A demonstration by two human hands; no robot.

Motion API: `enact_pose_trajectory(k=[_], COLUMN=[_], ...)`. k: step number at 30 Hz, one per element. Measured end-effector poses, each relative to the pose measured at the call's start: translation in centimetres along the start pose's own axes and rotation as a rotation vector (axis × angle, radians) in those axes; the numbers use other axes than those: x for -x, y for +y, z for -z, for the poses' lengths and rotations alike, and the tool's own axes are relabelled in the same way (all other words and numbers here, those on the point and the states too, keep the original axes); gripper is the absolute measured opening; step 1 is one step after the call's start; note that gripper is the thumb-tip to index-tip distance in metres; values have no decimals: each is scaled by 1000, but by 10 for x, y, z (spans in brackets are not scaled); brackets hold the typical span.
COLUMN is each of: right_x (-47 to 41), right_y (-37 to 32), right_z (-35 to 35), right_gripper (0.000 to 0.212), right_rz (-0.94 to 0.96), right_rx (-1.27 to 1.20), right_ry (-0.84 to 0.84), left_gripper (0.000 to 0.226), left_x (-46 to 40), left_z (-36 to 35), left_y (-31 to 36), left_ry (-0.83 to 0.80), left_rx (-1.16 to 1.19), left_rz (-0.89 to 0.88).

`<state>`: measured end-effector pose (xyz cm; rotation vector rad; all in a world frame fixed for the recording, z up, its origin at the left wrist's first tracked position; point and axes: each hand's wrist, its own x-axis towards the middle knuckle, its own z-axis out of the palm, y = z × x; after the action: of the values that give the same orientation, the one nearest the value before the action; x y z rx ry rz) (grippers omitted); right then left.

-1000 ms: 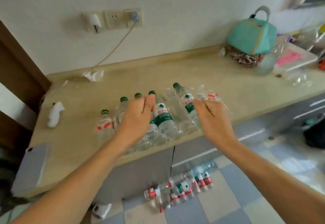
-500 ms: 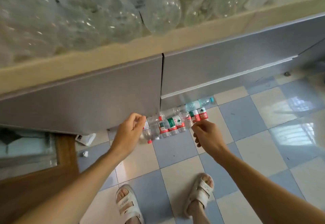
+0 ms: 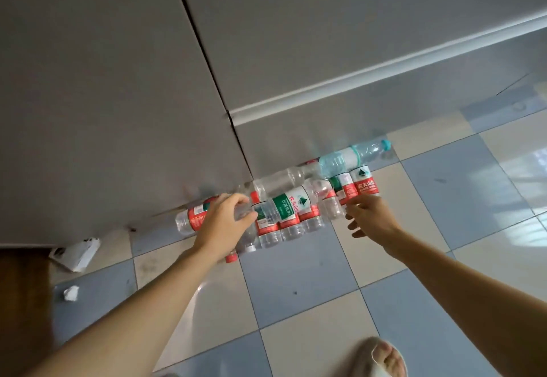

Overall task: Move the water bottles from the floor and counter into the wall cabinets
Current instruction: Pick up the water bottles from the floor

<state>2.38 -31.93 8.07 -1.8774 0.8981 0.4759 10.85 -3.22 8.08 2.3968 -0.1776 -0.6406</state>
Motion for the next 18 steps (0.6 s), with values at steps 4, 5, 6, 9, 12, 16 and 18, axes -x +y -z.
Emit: enact_pose_trajectory(k=[4,5,6,9,12,16,18], right_x=[-68,-81,-93,-122,-143,-155,-159], right_y=[20,24,27,36,45,52,52], right_z=[-26,-32,-37,-48,-56,-69,-73], right_gripper=[12,15,17,26,56,54,51], right_rz=[-31,-43,-47,-58,-126,-156,-168], right_rx=[-50,-62,-83,-204,-398,-539,-581], right_ry=[4,4,7,76,129,168,191], left_gripper=[51,57,62,69,68,62,59], left_x=[-48,-57,-65,-85,-98,-105,-106], left_z=[-31,-39,-47,-69,-82,-86,-87], left_y=[-49,-58,-67,-88,-101,-105,-106], left_ry=[-37,-46,-49,-38,-9,21,34], left_rx=[-187,-232,-264,-346,-478,-587,-625], left_rz=[-49,-54,-55,-78,-139,-200,-220])
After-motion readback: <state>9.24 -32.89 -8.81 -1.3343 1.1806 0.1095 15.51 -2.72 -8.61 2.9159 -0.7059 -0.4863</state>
